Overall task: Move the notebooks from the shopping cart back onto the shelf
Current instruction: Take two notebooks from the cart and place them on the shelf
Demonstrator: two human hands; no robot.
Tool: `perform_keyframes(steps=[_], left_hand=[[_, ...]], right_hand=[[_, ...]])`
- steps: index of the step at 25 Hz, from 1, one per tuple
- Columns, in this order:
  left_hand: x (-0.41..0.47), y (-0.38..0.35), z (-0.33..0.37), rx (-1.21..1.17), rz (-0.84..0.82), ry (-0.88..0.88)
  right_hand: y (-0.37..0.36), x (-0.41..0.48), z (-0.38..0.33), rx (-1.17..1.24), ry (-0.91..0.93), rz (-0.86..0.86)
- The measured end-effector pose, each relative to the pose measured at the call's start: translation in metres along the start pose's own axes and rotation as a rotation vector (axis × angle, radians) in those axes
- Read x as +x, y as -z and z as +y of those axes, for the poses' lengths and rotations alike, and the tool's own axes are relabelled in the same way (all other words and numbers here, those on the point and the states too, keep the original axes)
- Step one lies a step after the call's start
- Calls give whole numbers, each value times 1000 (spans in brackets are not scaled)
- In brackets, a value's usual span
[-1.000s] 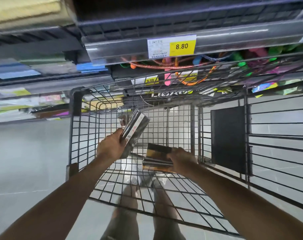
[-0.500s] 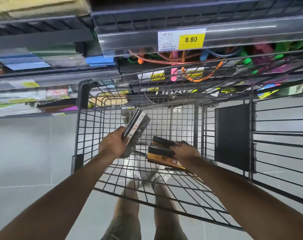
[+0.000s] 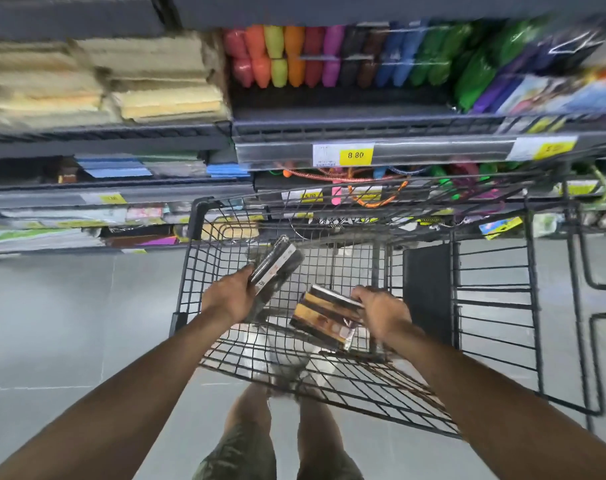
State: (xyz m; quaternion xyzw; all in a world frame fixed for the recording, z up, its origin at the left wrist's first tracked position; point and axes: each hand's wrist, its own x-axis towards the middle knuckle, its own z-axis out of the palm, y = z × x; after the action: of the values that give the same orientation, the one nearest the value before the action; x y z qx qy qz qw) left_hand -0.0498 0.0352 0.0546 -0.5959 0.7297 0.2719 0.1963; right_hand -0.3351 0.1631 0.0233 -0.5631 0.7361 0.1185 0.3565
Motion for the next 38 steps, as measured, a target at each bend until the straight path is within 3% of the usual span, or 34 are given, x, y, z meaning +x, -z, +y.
perform_keyframes(steps=[11,18,24,38], left_hand=[[-73,85,-17,-472,176,-52],[-124,131,-56,-887,292,-248],[-197,161,-117,-1224,379,-228],[-381,156,-382,-1438,733,-190]], right_hand=[[102,-54,-14,495,-15,354],[159,-94,-70,655,99,462],[187,-144,-162,704,188,529],[137,-248,-439,718,509,592]])
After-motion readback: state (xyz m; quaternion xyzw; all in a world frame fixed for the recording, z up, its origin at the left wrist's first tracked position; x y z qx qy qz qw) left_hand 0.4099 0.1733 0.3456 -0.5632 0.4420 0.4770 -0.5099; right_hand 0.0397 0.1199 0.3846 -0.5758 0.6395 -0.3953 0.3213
